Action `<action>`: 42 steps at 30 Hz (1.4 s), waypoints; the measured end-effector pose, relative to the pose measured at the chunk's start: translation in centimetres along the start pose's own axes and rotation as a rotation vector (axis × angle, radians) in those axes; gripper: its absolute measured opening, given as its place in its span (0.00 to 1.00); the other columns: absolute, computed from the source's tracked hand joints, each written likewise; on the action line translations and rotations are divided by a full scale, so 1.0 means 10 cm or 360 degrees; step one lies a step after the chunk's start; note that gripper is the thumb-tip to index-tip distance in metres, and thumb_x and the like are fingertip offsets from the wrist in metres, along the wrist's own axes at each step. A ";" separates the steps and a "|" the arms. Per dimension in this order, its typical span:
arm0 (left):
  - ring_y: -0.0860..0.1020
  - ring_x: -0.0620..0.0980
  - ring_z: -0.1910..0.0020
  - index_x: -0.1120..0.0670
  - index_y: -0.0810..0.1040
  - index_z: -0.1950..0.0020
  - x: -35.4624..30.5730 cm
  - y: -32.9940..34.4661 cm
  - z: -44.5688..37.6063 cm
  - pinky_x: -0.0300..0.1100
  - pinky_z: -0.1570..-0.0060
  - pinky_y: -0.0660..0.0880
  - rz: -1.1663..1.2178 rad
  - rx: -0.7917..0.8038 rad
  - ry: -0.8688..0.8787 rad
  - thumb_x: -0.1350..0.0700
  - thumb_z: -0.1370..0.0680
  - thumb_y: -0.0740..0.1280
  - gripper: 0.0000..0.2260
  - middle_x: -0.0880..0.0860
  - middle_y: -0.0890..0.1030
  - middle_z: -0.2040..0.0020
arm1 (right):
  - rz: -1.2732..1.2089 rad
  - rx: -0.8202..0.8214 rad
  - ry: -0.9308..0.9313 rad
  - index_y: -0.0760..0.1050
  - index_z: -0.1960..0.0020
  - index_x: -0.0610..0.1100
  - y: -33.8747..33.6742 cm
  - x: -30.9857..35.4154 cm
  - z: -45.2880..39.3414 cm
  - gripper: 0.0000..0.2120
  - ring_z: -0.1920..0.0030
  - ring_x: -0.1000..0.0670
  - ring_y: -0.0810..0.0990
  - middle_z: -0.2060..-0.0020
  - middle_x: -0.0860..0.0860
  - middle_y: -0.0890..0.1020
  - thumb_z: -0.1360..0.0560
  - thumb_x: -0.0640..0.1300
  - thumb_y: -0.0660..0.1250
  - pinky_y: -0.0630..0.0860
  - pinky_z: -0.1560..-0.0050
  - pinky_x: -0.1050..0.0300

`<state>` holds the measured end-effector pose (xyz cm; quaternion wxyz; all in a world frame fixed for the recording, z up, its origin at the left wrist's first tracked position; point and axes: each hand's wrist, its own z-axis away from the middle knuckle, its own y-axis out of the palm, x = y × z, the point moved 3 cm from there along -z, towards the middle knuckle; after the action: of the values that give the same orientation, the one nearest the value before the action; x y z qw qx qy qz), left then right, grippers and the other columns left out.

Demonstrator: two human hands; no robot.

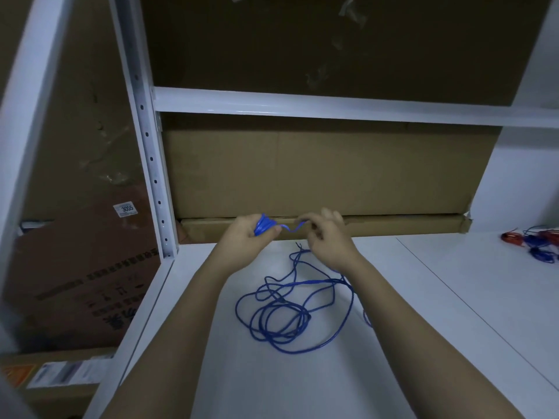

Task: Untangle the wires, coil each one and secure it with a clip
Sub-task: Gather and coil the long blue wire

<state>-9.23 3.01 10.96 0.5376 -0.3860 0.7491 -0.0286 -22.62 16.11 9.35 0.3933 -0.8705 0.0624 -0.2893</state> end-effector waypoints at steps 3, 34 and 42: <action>0.61 0.43 0.73 0.58 0.66 0.66 -0.12 -0.05 -0.11 0.36 0.70 0.59 0.0226 -0.0287 0.0005 0.56 0.22 0.67 0.16 0.48 0.63 0.72 | -0.0026 0.0116 -0.0093 0.76 0.53 0.49 0.13 0.14 0.08 0.10 0.51 0.53 0.61 0.53 0.55 0.71 0.28 0.52 0.61 0.59 0.48 0.56; 0.63 0.43 0.77 0.53 0.70 0.66 -0.79 -0.22 -0.21 0.33 0.73 0.61 0.0699 0.0151 0.0115 0.60 0.21 0.64 0.14 0.47 0.66 0.78 | -0.0832 -0.0457 -0.0068 0.73 0.67 0.46 -0.83 0.81 -0.72 0.14 0.75 0.60 0.66 0.80 0.58 0.70 0.23 0.44 0.67 0.63 0.70 0.66; 0.57 0.42 0.80 0.55 0.66 0.66 -0.45 -0.29 -0.19 0.35 0.76 0.54 0.1385 -0.0298 -0.0118 0.58 0.19 0.59 0.15 0.46 0.59 0.81 | -0.1371 0.0383 0.0427 0.75 0.51 0.43 0.04 0.64 -0.20 0.10 0.80 0.58 0.59 0.74 0.52 0.62 0.18 0.44 0.57 0.56 0.79 0.66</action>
<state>-8.66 2.97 16.64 0.4887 -0.0826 0.8214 0.2821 -18.41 12.40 13.05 0.3240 -0.7203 -0.2884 -0.5414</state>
